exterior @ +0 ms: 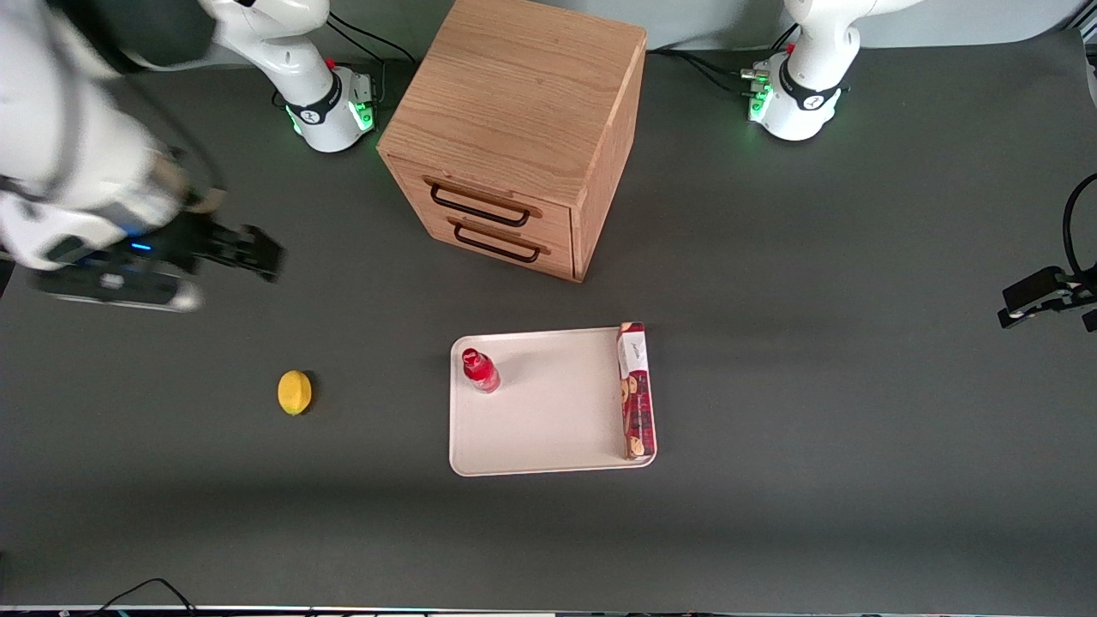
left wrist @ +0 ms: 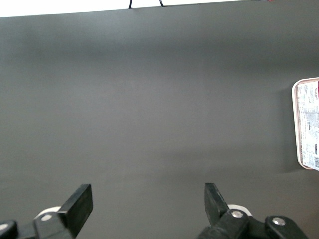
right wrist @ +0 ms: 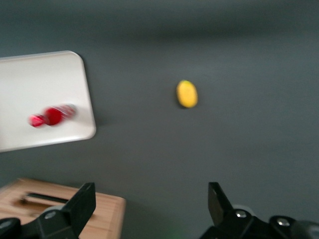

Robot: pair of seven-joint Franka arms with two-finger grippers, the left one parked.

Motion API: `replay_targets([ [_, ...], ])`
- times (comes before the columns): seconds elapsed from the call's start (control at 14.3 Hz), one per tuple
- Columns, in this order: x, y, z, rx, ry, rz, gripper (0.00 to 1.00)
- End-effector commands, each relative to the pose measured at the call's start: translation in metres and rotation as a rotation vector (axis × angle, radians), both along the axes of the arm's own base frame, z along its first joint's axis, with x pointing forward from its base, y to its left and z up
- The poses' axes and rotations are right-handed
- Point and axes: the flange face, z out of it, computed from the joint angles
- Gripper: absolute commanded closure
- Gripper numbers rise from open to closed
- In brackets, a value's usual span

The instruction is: Place coke bottle on tray

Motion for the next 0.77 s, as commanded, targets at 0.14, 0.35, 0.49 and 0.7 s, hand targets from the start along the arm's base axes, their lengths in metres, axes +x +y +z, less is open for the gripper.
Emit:
replay_targets([
  [0.14, -0.05, -0.108, -0.057, 0.053, 0.015, 0.048, 0.0],
  [0.35, -0.065, -0.114, -0.078, 0.086, -0.01, 0.042, 0.0],
  [0.49, -0.061, -0.107, -0.068, 0.102, -0.028, 0.033, 0.0],
  [0.7, -0.045, -0.105, -0.057, 0.103, -0.047, 0.005, 0.0],
])
